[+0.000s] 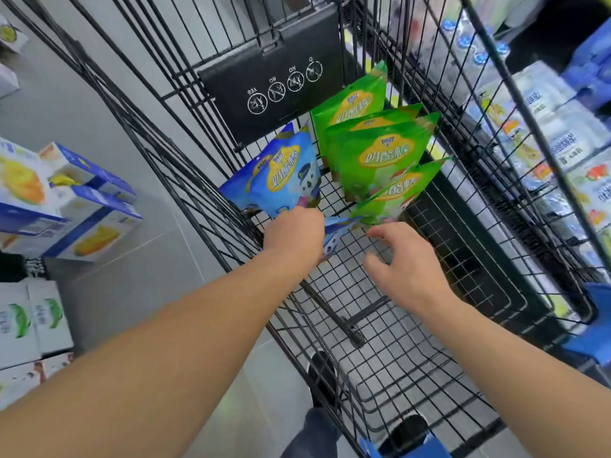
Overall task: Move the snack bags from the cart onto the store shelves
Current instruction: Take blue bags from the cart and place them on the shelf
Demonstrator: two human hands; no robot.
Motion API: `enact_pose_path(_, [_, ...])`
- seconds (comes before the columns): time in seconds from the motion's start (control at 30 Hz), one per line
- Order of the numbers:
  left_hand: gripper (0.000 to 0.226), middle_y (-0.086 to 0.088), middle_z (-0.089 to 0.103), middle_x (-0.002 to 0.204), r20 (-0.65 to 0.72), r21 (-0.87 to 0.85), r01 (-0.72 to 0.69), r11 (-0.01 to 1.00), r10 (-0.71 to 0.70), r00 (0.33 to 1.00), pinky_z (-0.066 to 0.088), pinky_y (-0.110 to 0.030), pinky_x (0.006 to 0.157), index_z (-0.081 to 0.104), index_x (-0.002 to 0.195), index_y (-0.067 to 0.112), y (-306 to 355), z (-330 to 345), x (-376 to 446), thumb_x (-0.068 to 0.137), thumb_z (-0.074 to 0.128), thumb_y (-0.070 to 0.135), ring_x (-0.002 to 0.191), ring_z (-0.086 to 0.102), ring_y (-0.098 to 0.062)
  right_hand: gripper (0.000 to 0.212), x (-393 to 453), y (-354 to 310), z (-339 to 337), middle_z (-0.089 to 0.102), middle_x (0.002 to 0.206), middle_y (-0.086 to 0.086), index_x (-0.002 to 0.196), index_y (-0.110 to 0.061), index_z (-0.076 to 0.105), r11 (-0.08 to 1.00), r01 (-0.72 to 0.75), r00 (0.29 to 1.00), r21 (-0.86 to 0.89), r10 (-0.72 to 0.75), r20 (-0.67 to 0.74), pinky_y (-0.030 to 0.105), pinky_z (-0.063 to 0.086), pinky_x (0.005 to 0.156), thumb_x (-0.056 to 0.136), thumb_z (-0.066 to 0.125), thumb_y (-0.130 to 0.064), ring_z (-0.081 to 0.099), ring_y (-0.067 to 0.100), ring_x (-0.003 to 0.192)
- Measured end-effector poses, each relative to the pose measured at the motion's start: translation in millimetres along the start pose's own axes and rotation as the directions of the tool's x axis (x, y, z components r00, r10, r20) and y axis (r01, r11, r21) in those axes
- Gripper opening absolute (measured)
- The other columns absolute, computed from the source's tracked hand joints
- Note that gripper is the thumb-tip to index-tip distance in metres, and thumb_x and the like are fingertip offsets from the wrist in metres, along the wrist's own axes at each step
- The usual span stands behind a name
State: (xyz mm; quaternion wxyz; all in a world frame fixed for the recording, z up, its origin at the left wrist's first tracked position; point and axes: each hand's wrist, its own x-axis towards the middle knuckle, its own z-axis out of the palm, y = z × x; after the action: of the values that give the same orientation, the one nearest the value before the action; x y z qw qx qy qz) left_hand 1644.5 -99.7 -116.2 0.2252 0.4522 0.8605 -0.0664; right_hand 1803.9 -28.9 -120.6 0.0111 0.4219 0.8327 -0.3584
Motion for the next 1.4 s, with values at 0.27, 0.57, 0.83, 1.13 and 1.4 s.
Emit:
enact_pose_path(0.27, [0.017, -0.004, 0.051, 0.073, -0.186, -0.203, 0.004, 0.979, -0.043, 0.982, 0.040, -0.035, 0.057, 0.051, 0.079, 0.014, -11.0, 3.5, 6.0, 0.088, 0.064, 0.021, 0.071, 0.051, -0.029, 0.039, 3.9, -2.0, 5.0, 0.055, 0.122, -0.007, 0.122, -0.021, 0.062, 0.998, -0.022, 1.000, 0.060, 0.023, -0.012, 0.024, 0.041, 0.089, 0.084, 0.063, -0.025, 0.055, 0.011, 0.106])
enact_pose_path(0.57, [0.019, 0.003, 0.043, 0.060, -0.375, -0.400, -0.185, 0.898, 0.024, 0.927, 0.039, -0.037, 0.055, 0.047, 0.075, 0.015, -3.9, -42.0, -22.3, 0.088, 0.060, 0.018, 0.066, 0.046, -0.027, 0.060, 7.1, -27.7, -11.7, 0.051, 0.123, -0.008, 0.137, -0.022, 0.045, 0.981, -0.033, 0.993, 0.189, 0.054, -0.107, 0.032, 0.048, 0.092, 0.081, 0.066, -0.015, 0.057, 0.015, 0.107])
enact_pose_path(0.83, [0.023, 0.003, 0.046, 0.070, -0.499, -0.243, -0.440, 0.864, 0.278, 0.821, 0.045, -0.044, 0.063, 0.040, 0.074, 0.020, 21.0, -118.3, -60.8, 0.089, 0.058, 0.020, 0.073, 0.048, -0.027, 0.035, 14.6, -49.8, -66.3, 0.062, 0.118, -0.004, 0.110, -0.035, 0.054, 0.927, 0.007, 0.982, 0.374, 0.064, -0.178, 0.046, 0.051, 0.091, 0.083, 0.066, -0.018, 0.059, 0.016, 0.108])
enact_pose_path(1.13, [0.019, -0.008, 0.063, 0.076, -0.601, -0.208, -0.509, 0.835, 0.302, 0.740, 0.045, -0.042, 0.067, 0.060, 0.081, 0.014, 76.9, -194.2, -89.6, 0.080, 0.069, 0.030, 0.081, 0.057, -0.033, 0.026, -25.9, -43.7, -163.6, 0.072, 0.094, -0.002, 0.097, -0.027, 0.067, 0.901, -0.033, 0.961, 0.432, 0.148, -0.235, 0.043, 0.054, 0.081, 0.074, 0.063, -0.037, 0.067, 0.024, 0.090])
enact_pose_path(1.4, [0.066, 0.001, 0.058, 0.109, -0.335, -0.850, -0.303, 0.432, 0.003, 0.942, 0.049, -0.028, 0.074, 0.048, 0.114, 0.020, 158.7, -168.6, -92.3, 0.063, 0.088, 0.029, 0.088, 0.061, -0.015, 0.047, -113.6, 33.4, -244.7, 0.069, 0.100, 0.025, 0.096, -0.005, 0.064, 0.669, -0.101, 0.891, 0.736, 0.389, -0.232, 0.068, 0.050, 0.082, 0.062, 0.064, -0.037, 0.066, 0.047, 0.090])
